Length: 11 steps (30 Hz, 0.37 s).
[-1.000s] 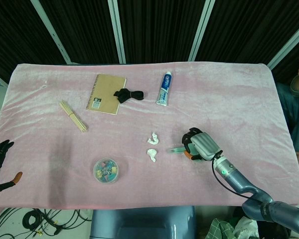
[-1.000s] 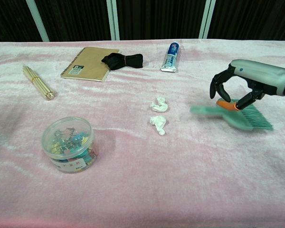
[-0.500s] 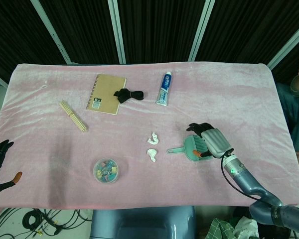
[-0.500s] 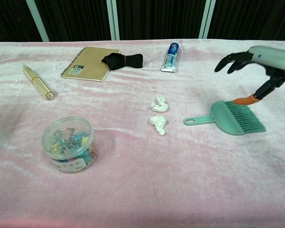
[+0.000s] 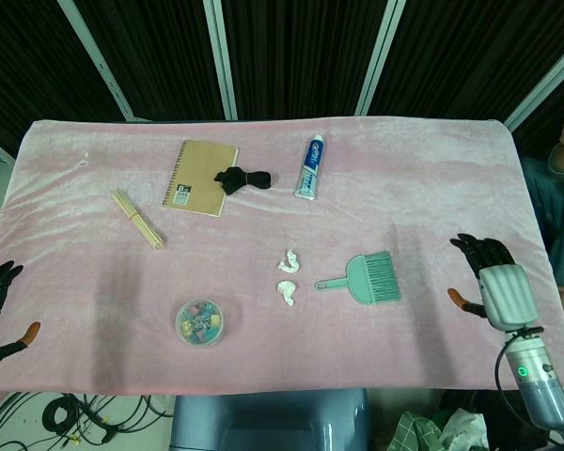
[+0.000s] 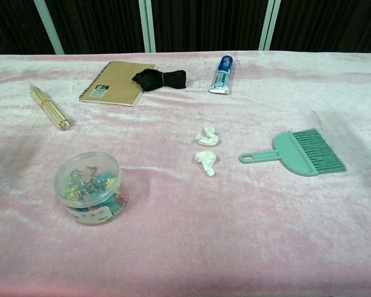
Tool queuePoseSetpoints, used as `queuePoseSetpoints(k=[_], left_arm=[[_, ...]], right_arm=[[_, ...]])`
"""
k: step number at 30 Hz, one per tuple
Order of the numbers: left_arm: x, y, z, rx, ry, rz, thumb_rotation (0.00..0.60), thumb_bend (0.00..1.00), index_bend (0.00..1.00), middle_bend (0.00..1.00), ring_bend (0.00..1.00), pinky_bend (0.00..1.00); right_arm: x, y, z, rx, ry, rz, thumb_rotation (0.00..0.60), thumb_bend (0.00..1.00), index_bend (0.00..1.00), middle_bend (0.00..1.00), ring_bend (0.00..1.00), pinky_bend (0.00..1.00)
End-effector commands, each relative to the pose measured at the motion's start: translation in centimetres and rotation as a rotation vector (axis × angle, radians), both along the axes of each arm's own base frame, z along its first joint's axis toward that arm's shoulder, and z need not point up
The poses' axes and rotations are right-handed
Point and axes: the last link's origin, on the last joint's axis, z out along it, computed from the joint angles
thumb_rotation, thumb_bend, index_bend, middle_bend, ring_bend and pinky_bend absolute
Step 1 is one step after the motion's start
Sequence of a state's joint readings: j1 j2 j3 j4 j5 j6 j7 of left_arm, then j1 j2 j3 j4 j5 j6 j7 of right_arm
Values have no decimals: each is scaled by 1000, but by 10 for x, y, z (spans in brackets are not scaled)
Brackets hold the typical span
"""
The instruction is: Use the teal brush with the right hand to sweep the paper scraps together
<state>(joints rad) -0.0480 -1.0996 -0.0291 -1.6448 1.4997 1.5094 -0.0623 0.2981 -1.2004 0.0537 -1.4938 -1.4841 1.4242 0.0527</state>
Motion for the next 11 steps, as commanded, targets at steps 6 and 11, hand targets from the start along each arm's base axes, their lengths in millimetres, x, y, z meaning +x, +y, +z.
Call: queuePoseSetpoints(k=[6, 11], left_arm=[[2, -3, 0, 6, 2, -6, 600, 280, 78, 41, 56, 131], [2, -4, -1, 6, 9, -8, 600, 279, 77, 43, 51, 115]], right_arm=[[-28, 45, -27, -38, 133, 24, 600, 129, 178, 137, 176, 154], [-29, 49, -30, -42, 131, 40, 600, 129, 175, 137, 176, 154]])
